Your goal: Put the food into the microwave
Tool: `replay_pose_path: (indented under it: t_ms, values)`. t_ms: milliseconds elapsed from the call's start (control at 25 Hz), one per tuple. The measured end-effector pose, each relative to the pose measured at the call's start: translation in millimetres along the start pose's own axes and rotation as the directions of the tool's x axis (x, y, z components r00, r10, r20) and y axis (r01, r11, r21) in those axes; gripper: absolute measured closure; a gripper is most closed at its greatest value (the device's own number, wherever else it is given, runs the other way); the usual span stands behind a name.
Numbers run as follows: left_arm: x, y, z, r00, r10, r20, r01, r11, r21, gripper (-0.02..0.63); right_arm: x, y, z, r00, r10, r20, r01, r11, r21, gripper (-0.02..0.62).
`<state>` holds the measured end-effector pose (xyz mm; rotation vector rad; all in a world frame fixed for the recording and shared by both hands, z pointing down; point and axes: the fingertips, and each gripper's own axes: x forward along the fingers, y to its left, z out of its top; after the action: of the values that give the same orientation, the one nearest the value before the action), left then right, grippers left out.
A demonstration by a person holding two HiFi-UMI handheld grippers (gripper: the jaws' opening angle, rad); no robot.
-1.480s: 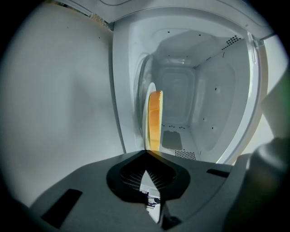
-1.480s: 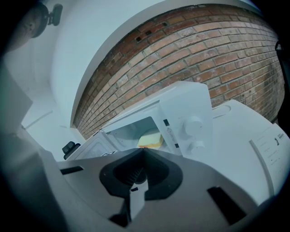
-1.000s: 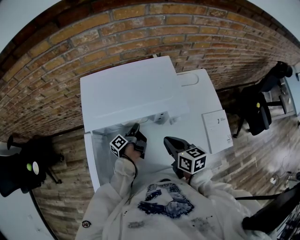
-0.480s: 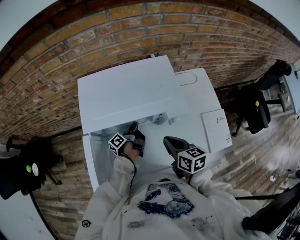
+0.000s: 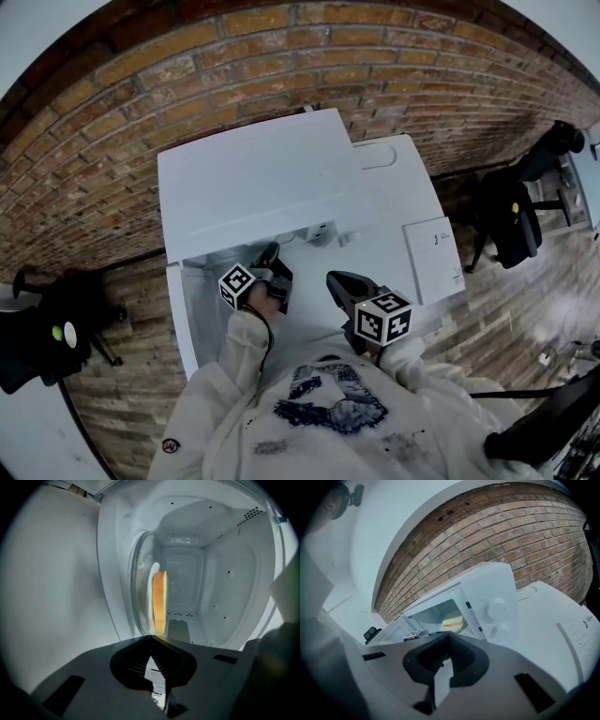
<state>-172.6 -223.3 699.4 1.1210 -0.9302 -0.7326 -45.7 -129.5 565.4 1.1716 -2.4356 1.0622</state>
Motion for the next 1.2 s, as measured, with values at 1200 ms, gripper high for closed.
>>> replay_pose_path:
  t_ms: [1200]
  values:
    - [-96.1, -136.6, -55.8, 0.998, -0.064, 0.022, 0.030, 0.706, 0.707, 0.600, -15.7, 16.8, 41.5, 0.991, 0.126, 0.053, -0.120, 0.988, -0.098, 0.581]
